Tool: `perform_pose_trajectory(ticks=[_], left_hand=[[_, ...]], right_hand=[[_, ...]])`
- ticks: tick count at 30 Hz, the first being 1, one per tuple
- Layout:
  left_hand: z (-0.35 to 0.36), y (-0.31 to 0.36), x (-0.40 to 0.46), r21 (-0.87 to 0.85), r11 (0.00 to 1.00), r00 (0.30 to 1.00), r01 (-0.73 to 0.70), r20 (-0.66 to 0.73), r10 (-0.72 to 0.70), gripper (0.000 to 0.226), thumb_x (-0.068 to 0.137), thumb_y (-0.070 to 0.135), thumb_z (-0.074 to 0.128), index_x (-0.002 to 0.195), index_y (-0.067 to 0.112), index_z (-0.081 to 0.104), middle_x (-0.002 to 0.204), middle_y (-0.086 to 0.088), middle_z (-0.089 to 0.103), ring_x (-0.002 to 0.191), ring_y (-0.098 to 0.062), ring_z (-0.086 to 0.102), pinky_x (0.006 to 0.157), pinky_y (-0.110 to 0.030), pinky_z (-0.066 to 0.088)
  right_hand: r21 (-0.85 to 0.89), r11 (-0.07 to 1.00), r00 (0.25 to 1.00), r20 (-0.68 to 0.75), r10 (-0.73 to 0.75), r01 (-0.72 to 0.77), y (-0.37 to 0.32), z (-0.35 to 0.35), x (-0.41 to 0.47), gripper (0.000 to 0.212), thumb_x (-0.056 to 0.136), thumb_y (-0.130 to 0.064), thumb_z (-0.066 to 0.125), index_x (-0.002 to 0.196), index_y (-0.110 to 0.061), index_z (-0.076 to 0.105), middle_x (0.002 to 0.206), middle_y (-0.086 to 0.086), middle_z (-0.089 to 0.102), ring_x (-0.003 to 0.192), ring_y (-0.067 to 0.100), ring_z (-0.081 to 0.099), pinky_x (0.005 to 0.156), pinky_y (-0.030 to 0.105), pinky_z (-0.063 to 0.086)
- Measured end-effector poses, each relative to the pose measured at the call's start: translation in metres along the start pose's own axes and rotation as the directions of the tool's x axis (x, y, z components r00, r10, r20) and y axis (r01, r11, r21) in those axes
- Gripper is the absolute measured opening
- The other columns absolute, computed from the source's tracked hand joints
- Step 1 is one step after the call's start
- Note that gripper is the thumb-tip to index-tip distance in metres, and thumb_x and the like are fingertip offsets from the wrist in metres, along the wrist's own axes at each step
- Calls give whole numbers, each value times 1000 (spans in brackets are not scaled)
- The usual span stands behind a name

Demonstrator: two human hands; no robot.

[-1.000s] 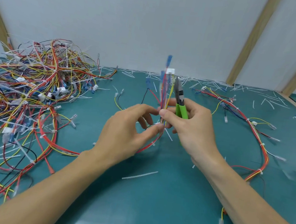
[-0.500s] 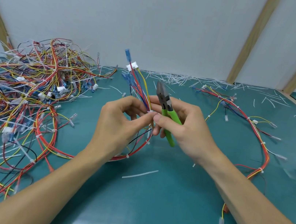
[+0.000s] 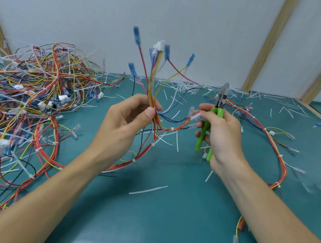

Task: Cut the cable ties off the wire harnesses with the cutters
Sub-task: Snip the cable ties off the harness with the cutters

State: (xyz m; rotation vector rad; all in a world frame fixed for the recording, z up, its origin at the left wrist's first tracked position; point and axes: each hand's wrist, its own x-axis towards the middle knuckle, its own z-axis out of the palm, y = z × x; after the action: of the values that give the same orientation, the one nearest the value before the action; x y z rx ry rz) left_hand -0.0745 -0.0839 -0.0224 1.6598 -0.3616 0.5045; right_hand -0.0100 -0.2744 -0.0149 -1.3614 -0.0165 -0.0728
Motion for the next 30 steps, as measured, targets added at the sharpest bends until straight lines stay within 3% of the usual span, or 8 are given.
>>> perform_pose_trajectory(ticks=[3, 7, 14, 19, 30], left_hand=[[-6, 1, 2, -144, 989, 999, 34, -31, -39, 18, 96, 17, 55, 101, 27, 69, 94, 14, 67, 83, -4, 60, 71, -19, 48], [-10, 1, 6, -274, 950, 982, 146, -79, -173, 7, 96, 23, 60, 98, 25, 67, 79, 8, 60, 77, -10, 60, 64, -21, 50], [-14, 0, 8, -440, 857, 926, 269, -127, -356, 17, 104, 16, 48, 101, 22, 64, 76, 11, 63, 75, -6, 66, 60, -20, 52], [-14, 0, 7, -483, 822, 911, 301, -110, -398, 15, 102, 19, 50, 102, 20, 65, 76, 12, 67, 73, -5, 67, 57, -19, 53], [-15, -1, 7, -497, 796, 885, 346, -108, -453, 12, 95, 29, 59, 99, 24, 70, 85, 8, 68, 69, -4, 66, 56, -19, 53]], right_hand=[[47, 999, 1000, 4, -3, 3, -2, -1, 0, 17, 94, -1, 61, 92, -16, 69, 71, -5, 71, 57, 9, 55, 55, 26, 48], [60, 998, 999, 43, 16, -18, -2, -1, 2, 13, 95, -6, 61, 94, -15, 70, 80, -2, 75, 57, 9, 55, 55, 26, 50], [55, 991, 976, 188, 106, -119, 4, 1, 2, 8, 96, -15, 65, 97, -17, 73, 86, 3, 78, 61, 10, 59, 59, 29, 52], [108, 989, 986, 149, 81, -97, 3, 0, 4, 2, 94, -20, 71, 95, -18, 71, 84, 2, 77, 61, 10, 58, 58, 28, 52], [58, 998, 996, 86, -9, 4, 3, 3, -1, 20, 91, -34, 76, 86, -19, 65, 67, -5, 58, 59, 11, 53, 56, 28, 51]])
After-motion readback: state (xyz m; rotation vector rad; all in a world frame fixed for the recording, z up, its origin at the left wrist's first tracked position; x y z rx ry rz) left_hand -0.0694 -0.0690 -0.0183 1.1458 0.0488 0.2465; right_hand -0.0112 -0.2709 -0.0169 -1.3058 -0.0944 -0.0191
